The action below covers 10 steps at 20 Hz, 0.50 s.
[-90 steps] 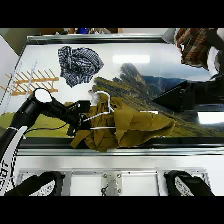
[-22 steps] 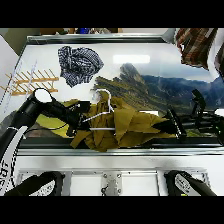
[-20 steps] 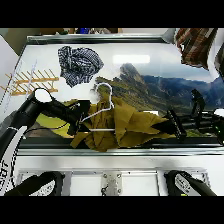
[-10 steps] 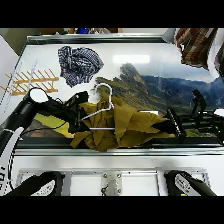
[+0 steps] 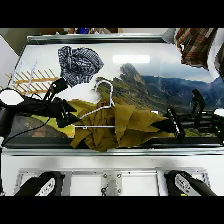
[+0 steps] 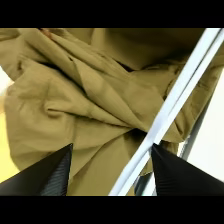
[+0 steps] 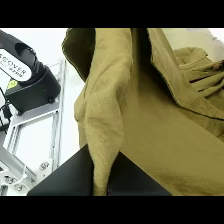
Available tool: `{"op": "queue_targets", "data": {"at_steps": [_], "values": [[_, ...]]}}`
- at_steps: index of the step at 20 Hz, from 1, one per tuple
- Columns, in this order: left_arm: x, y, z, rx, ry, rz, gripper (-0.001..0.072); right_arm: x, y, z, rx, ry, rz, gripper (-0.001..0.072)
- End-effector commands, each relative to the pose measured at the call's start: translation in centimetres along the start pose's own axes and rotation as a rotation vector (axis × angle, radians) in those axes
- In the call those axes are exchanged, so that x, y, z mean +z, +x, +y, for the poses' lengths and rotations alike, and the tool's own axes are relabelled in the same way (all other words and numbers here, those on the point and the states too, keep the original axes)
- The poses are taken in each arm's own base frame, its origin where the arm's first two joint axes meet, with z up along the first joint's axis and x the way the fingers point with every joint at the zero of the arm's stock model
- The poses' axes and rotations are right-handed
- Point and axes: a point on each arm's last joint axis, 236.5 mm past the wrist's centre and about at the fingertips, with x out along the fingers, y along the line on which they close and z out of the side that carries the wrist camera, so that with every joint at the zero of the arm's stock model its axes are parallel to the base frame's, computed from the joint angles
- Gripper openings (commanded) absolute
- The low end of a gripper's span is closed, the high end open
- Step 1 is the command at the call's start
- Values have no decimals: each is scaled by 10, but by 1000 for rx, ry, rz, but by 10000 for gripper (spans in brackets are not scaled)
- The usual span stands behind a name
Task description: Fold the clothes and pants, and hang the long-sleeved shirts on hangers.
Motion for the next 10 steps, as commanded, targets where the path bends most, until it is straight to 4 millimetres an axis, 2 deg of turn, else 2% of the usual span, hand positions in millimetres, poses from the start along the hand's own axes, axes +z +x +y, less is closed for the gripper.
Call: {"op": "queue_targets", "data": {"at_steps": [1,4,7,10], "values": [[-5,-16,16,99,-55,-3,497,-1,0,-3,-12,11,5,15],[0,-46,46,253,-205,-96,497,-1,0,-3,-12,29,5,15],[-4,-64,52,310,-281,-124,497,3,-1,-9,-50,16,-5,15],[-14,-83,65,391,-450,-152,497,40,-5,-22,-142,-38,-121,13]]}}
